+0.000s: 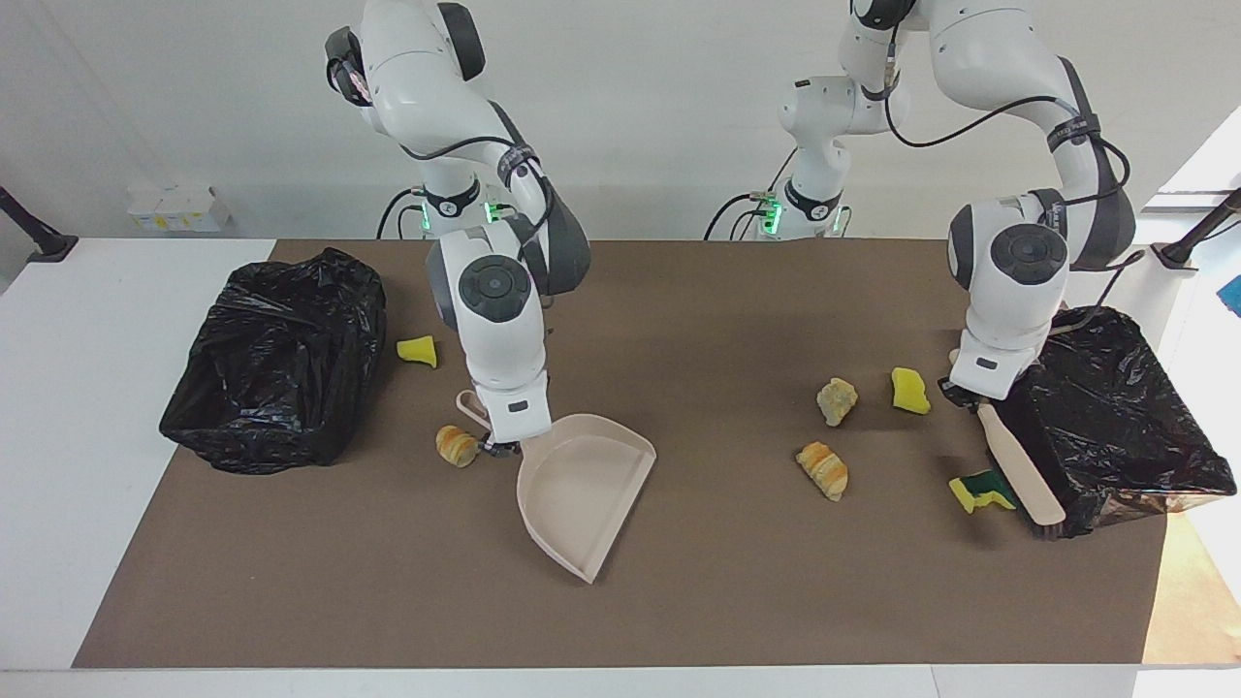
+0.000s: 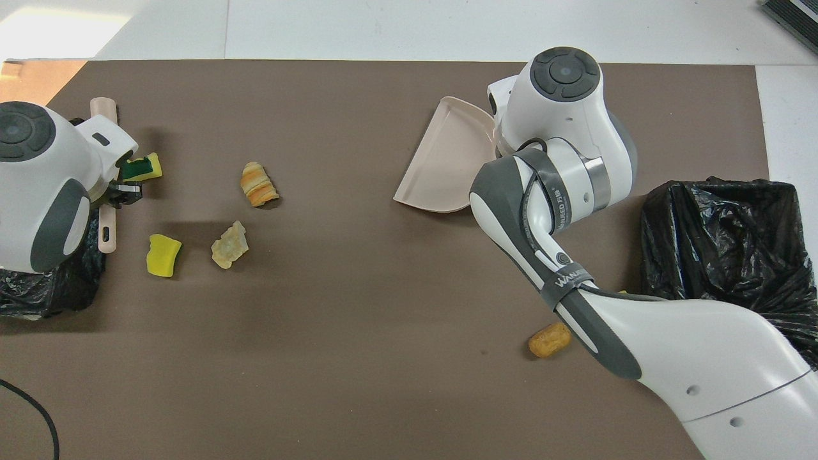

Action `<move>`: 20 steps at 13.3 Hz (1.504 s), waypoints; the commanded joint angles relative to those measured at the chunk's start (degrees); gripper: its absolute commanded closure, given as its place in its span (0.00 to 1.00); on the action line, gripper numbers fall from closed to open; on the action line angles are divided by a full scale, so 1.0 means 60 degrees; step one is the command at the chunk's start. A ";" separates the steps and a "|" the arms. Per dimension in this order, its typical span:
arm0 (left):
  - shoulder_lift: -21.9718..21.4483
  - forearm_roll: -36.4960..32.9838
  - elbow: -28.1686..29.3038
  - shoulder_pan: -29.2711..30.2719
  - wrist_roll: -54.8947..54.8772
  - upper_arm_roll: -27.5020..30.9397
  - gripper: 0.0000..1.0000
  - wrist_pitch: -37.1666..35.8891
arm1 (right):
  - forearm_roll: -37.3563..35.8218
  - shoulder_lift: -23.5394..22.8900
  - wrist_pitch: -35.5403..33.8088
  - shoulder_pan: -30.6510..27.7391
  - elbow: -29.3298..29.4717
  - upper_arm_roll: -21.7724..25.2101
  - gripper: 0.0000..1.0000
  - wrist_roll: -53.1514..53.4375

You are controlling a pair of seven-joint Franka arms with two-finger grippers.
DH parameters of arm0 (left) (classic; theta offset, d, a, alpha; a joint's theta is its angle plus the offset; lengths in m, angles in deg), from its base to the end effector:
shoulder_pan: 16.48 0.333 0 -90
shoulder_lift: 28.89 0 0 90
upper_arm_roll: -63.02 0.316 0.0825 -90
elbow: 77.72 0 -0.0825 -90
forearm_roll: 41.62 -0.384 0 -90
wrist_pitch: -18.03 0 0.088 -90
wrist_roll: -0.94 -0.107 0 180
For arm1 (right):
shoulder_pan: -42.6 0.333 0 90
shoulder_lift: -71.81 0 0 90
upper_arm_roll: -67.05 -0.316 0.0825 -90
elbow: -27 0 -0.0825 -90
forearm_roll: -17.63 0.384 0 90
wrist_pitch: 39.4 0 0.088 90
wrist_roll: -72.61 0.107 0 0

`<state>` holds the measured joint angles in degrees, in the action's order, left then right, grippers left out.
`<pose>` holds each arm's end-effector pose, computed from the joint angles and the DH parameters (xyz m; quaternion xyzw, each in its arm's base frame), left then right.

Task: Sweep and dump trash in bin

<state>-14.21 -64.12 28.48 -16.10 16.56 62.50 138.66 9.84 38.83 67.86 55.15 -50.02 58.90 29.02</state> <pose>0.6212 0.0169 0.3872 -0.9855 -0.0334 -0.0208 0.1652 0.6775 0.2228 0.3913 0.8403 0.5411 -0.0257 0.0209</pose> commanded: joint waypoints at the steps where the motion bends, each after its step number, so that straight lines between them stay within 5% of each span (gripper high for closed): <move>1: 0.0247 -0.0118 0.0098 0.0317 -0.0025 -0.0132 1.00 0.0575 | -0.0033 0.0107 0.0228 -0.0129 -0.0184 -0.0092 1.00 -0.1158; 6: -0.0513 0.0801 0.1591 -0.0485 -0.0158 -0.0235 1.00 0.0475 | 0.0069 0.0165 0.0185 0.0061 -0.0433 -0.0092 1.00 -0.1496; 12: -0.0893 0.2723 0.1080 -0.2684 0.0426 -0.0220 1.00 -0.1427 | 0.0098 0.0239 0.0520 0.0120 -0.0785 -0.0106 1.00 -0.1729; 20: -0.2023 0.2871 0.1124 -0.2334 0.1888 -0.0089 1.00 -0.2440 | 0.0098 -0.0025 0.0989 0.0032 -0.0800 -0.0106 1.00 -0.4513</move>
<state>-23.88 -47.83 34.39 -30.57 23.06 61.95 125.59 9.99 38.75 71.72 55.77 -53.52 58.64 5.29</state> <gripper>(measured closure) 0.736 0.678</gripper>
